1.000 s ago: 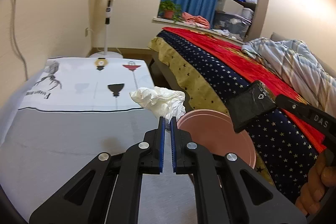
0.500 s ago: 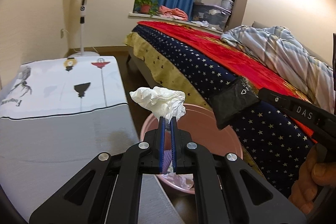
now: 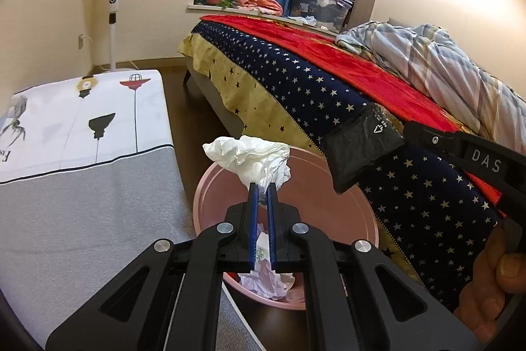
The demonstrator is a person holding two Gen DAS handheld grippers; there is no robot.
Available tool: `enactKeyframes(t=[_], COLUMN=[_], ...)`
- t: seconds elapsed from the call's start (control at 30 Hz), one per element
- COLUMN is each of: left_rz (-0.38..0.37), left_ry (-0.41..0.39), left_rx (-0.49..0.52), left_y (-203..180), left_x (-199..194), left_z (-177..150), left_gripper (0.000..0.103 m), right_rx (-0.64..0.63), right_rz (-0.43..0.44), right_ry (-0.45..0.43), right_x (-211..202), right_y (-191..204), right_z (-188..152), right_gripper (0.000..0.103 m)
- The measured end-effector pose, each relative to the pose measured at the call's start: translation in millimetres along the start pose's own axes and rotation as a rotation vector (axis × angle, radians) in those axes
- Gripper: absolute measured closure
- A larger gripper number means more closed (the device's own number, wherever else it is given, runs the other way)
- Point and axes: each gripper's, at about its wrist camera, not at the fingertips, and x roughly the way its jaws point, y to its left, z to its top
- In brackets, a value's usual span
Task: Collect trash
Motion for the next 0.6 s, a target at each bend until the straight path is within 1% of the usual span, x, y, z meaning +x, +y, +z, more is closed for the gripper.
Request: enactKeyframes(t=[0.07,0.17,0.23,0.3,0.33,0.4,0.43,0.47,0.5,0.53,0.6], left_rz=[0.0,-0.012,-0.01,0.004,0.01,0.019,0.024,0.028,0.036,0.051,0.084], left_ry=[0.005,-0.006,-0.009,-0.018,-0.022,-0.03,-0.039,-0.046,-0.054,-0.064,-0.086], left_rx=[0.001,0.009,0.015,0.015,0.01,-0.003,-0.018,-0.026,-0.033,-0.037,-0.035], left_y=[1,1,2,3,5,8,11,13,15,17,20], left_x=[2,0,-2,-6,-9,-15,-21,-25,-30,-36,-49], left_z=[-1,1,2,4,5,6,6,7,8,8,9], left_gripper=[0.097,0.096,0.085,0.079,0.078,0.076,0.072,0.068,0.059,0.049,0.042], right_rx=[0.003,0.007,0.004,0.007,0.011,0.012,0.011,0.01,0.008,0.008,0.012], right_rz=[-0.009,-0.022,-0.029,-0.036,-0.041,-0.043,-0.041,-0.038,-0.035,-0.033,-0.025], right_ry=[-0.001,-0.008,-0.008,-0.009,-0.013,-0.023,-0.024,-0.026,-0.03,-0.033,-0.042], right_x=[0,-2,-3,-5,-6,-12,-14,-17,-21,-24,-33], right_y=[-1,-1,-1,-3,-4,-4,-4,-3,-1,-1,2], right_z=[0,2,3,4,5,6,6,7,8,9,10], right_gripper=[0.102,0.098,0.091,0.064,0.06,0.058,0.057,0.051,0.043,0.039,0.025])
